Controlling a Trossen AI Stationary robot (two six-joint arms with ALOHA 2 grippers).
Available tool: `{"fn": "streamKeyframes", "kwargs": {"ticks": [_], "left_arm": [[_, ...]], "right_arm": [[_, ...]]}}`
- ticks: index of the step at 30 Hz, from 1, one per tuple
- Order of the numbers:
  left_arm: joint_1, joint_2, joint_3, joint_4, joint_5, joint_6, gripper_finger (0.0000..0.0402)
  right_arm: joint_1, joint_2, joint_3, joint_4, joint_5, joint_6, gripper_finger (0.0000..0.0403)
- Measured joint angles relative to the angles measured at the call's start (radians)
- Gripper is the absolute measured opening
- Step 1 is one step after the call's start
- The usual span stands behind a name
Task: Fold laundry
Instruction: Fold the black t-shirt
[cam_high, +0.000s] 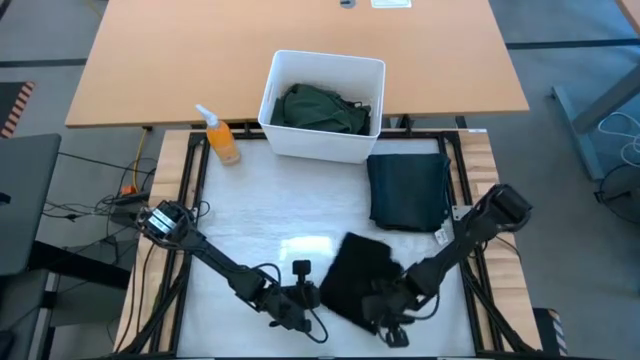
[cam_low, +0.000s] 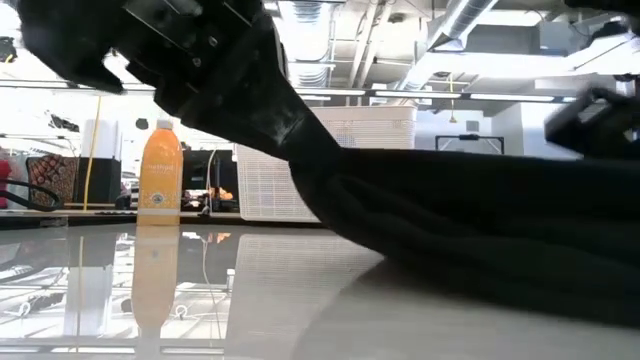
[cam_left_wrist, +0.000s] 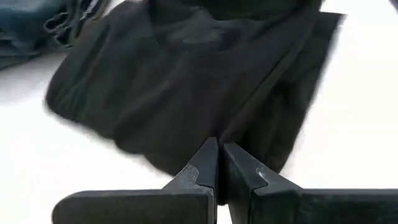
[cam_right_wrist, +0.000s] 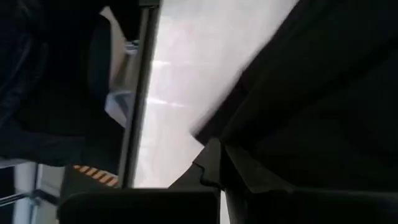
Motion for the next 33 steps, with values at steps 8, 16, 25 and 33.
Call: {"fn": "streamKeyframes", "kwargs": {"ticks": [8,16,25,33], "left_arm": [[-0.007,0.0,0.0,0.0,0.041,-0.015,0.0],[-0.015,0.005,0.0,-0.021,0.041,-0.031,0.0],[-0.009,0.006,-0.004,-0.143,0.053,-0.047,0.0004],[0.0,0.006,0.0,-0.294,0.057,-0.066,0.0039]], "right_arm": [[0.006,0.057,0.0,0.109,-0.05,0.014,0.0054],[-0.002,-0.054,-0.001,0.087,-0.101,-0.039,0.0079],[0.061,-0.269,-0.001,-0.185,0.167,-0.092,0.0082],[0.061,-0.28,-0.001,-0.239,0.417,-0.2,0.0082]]}}
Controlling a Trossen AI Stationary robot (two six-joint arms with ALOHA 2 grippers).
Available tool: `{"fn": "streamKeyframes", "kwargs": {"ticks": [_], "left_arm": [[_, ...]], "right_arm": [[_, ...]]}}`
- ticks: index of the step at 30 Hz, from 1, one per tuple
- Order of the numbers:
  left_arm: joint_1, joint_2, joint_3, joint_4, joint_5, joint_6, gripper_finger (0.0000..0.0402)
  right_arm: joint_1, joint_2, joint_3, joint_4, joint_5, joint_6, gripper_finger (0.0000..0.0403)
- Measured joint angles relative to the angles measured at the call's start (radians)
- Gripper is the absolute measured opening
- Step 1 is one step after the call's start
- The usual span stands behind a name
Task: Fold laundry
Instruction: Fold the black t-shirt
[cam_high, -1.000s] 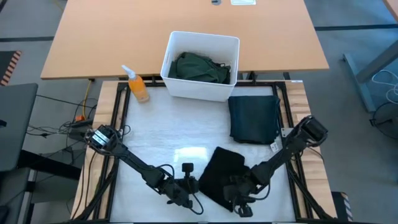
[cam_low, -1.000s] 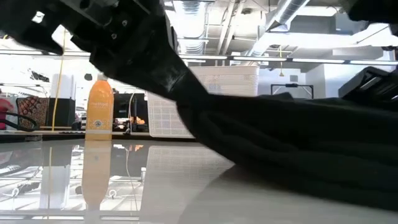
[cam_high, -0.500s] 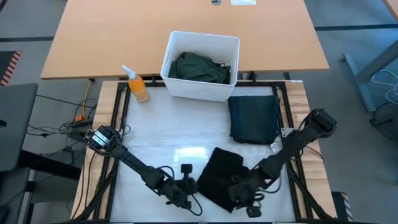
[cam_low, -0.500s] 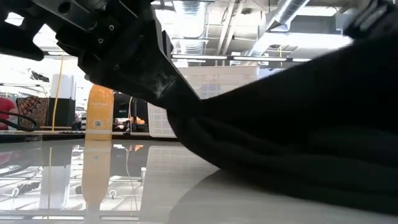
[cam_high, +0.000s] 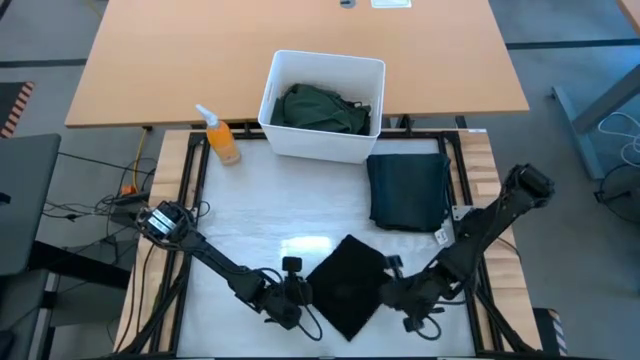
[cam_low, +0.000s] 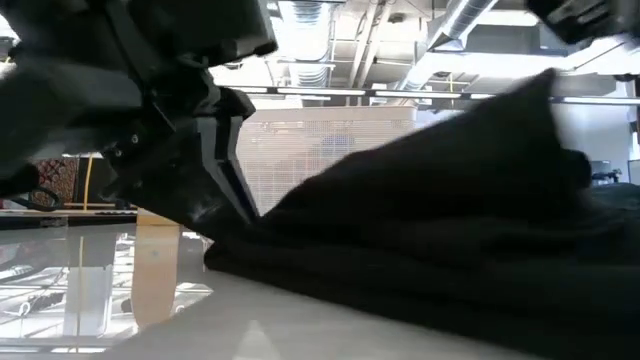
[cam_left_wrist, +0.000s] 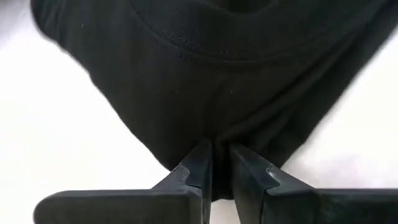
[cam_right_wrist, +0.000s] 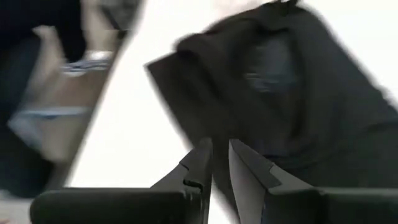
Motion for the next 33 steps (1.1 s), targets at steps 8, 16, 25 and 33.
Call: {"fn": "streamKeyframes", "kwargs": {"ticks": [8,16,25,33], "left_arm": [[0.011,-0.164,-0.001,-0.167,-0.021,0.019,0.0065],[0.013,-0.396,-0.001,-0.505,-0.182,-0.11,0.0069],[-0.007,-0.276,-0.044,0.364,0.033,0.167,0.0069],[-0.009,0.02,0.091,0.556,0.054,0.208,0.0069]], "right_arm": [[-0.122,0.015,-0.191,0.346,0.056,-0.125,0.0082],[-0.22,0.021,-0.381,0.745,0.001,-0.172,0.0081],[-0.209,0.003,-0.386,0.756,0.025,-0.264,0.0074],[-0.19,-0.075,-0.386,0.566,0.05,-0.216,0.0074]]}}
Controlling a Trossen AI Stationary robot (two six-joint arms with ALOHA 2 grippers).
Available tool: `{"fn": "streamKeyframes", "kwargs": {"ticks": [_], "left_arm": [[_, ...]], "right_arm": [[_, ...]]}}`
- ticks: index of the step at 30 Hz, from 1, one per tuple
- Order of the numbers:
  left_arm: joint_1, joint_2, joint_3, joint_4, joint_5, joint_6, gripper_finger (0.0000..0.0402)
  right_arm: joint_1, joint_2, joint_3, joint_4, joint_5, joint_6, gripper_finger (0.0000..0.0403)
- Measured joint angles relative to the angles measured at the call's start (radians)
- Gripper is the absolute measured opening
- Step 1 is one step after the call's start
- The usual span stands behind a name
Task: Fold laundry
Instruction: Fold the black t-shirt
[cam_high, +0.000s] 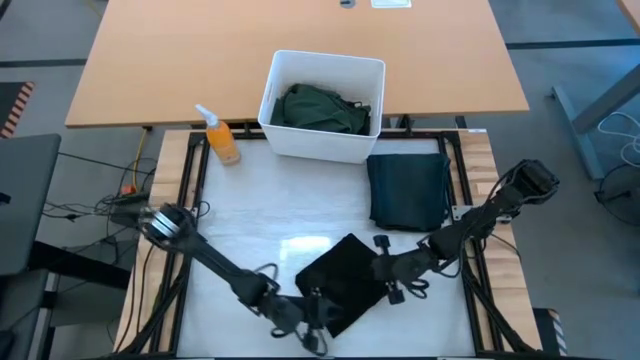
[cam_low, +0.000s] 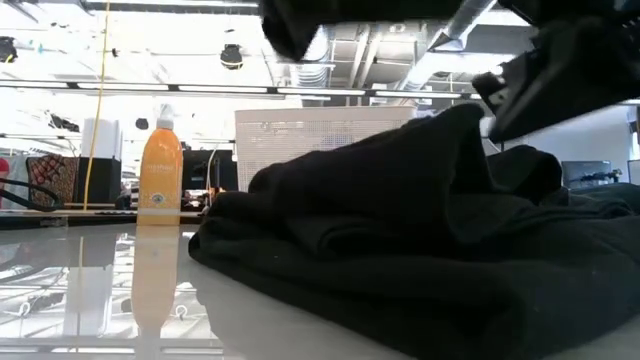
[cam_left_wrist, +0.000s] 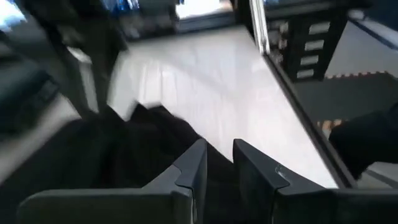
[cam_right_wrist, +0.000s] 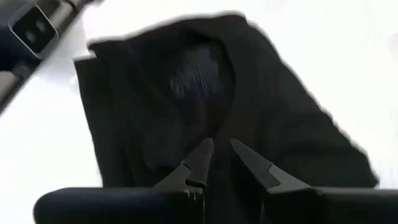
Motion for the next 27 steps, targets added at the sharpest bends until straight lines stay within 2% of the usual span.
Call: {"fn": "streamKeyframes", "kwargs": {"ticks": [5,10,14,18,20,27], "left_arm": [[0.028,0.129,0.088,-0.032,0.074,-0.081,0.0069],[0.058,0.164,0.128,-0.164,0.234,-0.191,0.0069],[0.072,0.154,0.148,-0.279,0.321,-0.239,0.0069],[0.071,0.153,0.152,-0.398,0.383,-0.257,0.0069],[0.071,0.15,0.154,-0.45,0.401,-0.272,0.0069],[0.071,0.139,0.155,-0.553,0.428,-0.248,0.0069]], "right_arm": [[0.015,0.036,0.0,-0.062,0.006,0.089,0.0074],[0.061,0.135,-0.001,0.046,-0.007,0.145,0.0074],[0.111,0.168,0.0,0.124,-0.118,0.164,0.0074],[0.16,0.11,0.002,0.092,-0.181,0.208,0.0074],[0.183,0.062,0.002,0.08,-0.163,0.211,0.0074],[0.216,-0.044,0.002,-0.026,0.044,0.214,0.0074]]}}
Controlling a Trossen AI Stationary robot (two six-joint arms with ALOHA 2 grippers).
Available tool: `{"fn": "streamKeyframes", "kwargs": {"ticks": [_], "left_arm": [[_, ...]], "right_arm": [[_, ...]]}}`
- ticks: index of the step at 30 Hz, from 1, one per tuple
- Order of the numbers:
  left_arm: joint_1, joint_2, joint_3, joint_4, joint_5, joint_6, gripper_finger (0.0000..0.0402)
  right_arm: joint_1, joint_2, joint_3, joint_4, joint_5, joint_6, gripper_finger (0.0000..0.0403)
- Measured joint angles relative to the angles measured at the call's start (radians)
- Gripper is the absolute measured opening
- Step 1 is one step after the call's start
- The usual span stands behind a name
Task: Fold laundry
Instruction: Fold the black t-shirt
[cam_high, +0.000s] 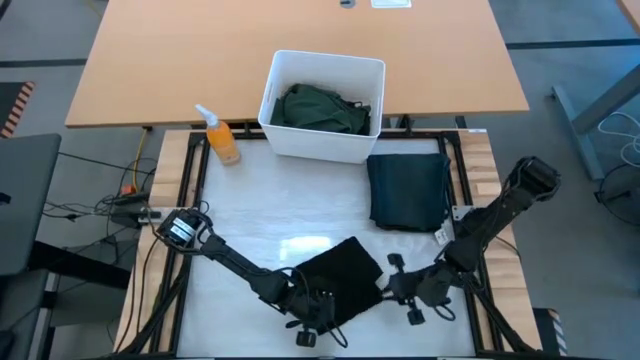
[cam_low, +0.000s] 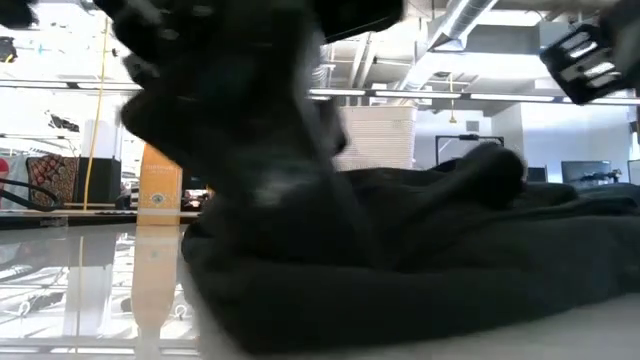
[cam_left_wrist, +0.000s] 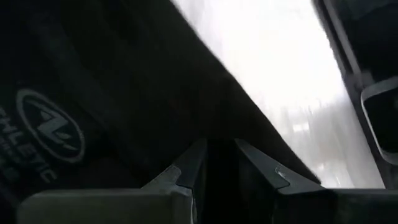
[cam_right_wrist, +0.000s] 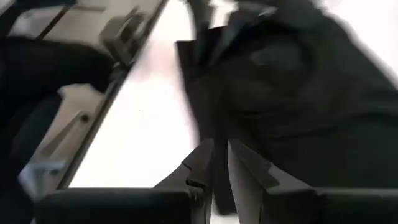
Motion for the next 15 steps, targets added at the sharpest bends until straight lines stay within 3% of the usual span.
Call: {"fn": "streamKeyframes", "kwargs": {"ticks": [5,10,15], "left_arm": [[0.003,-0.109,-0.01,-0.126,0.031,0.032,0.0065],[-0.014,-0.264,-0.003,-0.169,-0.023,0.074,0.0053],[-0.071,-0.308,-0.006,-0.242,-0.21,0.05,0.0045]], "right_arm": [[-0.071,-0.064,0.0,-0.016,0.085,0.082,0.0076],[-0.203,-0.109,0.0,-0.032,-0.021,0.22,0.0102],[-0.304,-0.091,0.0,-0.102,-0.147,0.407,0.0165]]}}
